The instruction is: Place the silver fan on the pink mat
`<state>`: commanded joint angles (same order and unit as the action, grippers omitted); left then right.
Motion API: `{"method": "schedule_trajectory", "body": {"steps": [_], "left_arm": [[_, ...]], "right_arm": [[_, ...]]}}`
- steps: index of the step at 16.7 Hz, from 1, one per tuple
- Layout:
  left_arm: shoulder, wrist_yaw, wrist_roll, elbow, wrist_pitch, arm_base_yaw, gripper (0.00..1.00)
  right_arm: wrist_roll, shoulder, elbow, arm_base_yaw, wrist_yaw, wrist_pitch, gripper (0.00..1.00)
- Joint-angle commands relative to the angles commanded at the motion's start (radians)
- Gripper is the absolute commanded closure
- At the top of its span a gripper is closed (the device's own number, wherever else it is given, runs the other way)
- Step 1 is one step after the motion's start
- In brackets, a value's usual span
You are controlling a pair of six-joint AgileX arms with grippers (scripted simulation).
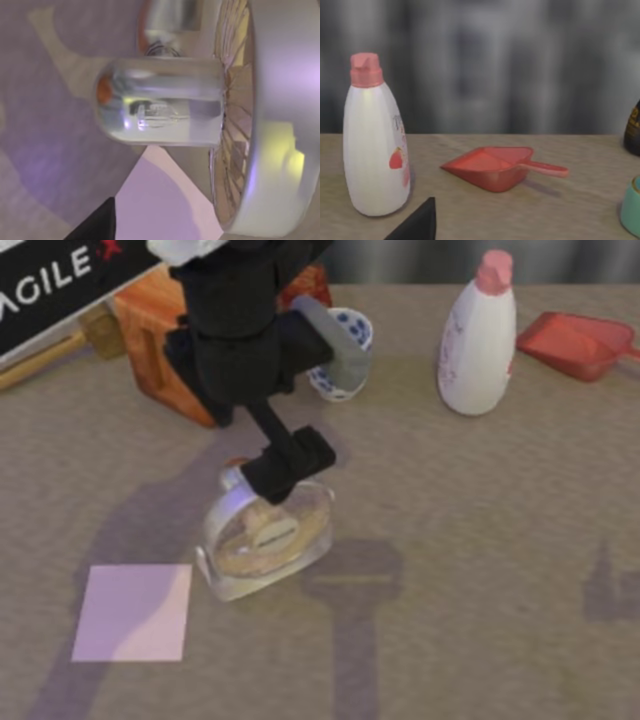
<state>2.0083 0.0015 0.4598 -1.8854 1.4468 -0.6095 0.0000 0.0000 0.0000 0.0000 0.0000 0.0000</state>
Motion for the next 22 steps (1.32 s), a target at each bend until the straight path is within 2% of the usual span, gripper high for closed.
{"method": "schedule_trajectory", "body": {"steps": [5,12,16,22], "left_arm": [[-0.002,0.0,0.0,0.006,-0.006,0.004,0.0],[-0.004,0.0,0.002,0.193,-0.189,0.002,0.0],[-0.003,0.0,0.002,0.203,-0.199,0.002,0.0],[-0.003,0.0,0.002,0.203,-0.199,0.002,0.45]], "right_arm": [[0.0,0.0,0.0,0.0,0.0,0.0,0.0],[0.0,0.0,0.0,0.0,0.0,0.0,0.0],[0.0,0.0,0.0,0.0,0.0,0.0,0.0],[0.0,0.0,0.0,0.0,0.0,0.0,0.0]]}}
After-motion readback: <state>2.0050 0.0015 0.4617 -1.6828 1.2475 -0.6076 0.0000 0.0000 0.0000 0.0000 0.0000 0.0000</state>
